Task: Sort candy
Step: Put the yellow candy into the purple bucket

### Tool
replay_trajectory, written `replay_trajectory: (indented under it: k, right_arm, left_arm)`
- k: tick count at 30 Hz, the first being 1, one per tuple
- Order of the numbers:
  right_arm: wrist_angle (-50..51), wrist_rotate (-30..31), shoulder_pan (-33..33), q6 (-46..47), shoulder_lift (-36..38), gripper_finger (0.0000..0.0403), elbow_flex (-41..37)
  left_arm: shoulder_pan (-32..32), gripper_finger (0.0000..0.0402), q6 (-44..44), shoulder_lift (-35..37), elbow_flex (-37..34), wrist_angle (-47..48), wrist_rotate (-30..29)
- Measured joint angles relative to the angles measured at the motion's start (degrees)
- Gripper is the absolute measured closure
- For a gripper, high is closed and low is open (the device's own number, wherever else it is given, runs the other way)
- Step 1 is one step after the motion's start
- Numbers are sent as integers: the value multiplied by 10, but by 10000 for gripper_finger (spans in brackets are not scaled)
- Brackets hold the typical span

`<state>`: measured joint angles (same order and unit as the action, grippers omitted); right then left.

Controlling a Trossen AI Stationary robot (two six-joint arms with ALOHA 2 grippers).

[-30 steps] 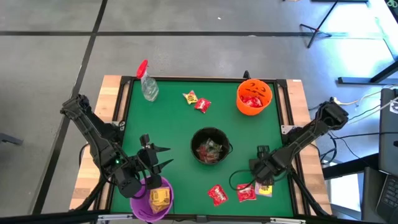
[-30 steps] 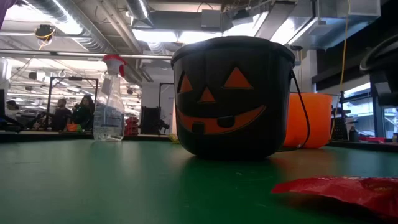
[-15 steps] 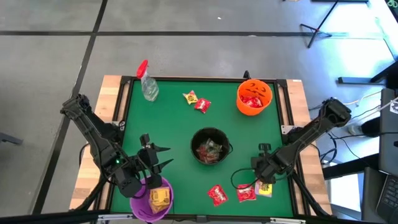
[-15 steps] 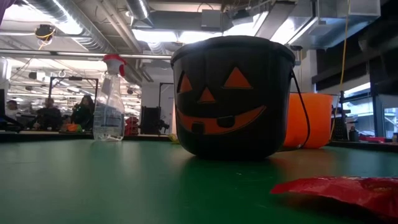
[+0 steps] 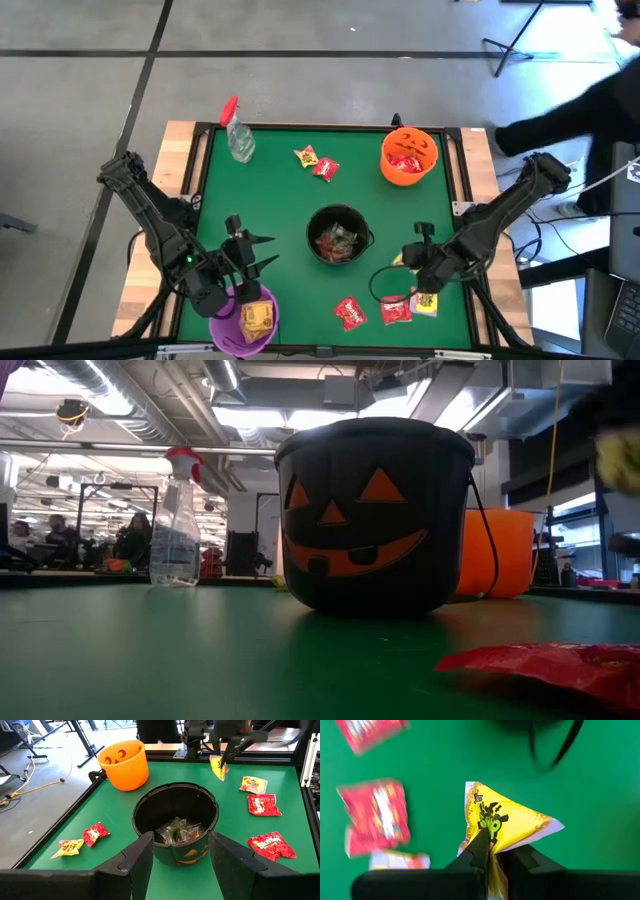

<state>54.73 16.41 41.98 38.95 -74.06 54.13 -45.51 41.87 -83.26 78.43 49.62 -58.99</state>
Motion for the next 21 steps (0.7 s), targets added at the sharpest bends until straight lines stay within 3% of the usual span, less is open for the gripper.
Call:
replay_trajectory:
  k: [8, 13, 17, 21]
  right_arm:
    - [-24, 156, 0, -82, 0, 370, 122]
    - [-116, 253, -3, -181, 0, 370, 159]
    - [-234, 255, -28, -280, 0, 370, 160]
    - [-315, 223, -70, -344, -8, 370, 160]
  left_arm:
    - [17, 223, -4, 0, 0, -42, 0]
    - [30, 223, -35, -1, 0, -85, 0]
    - [45, 223, -101, -16, 0, -159, 2]
    - [64, 223, -185, -39, 0, -251, 39]
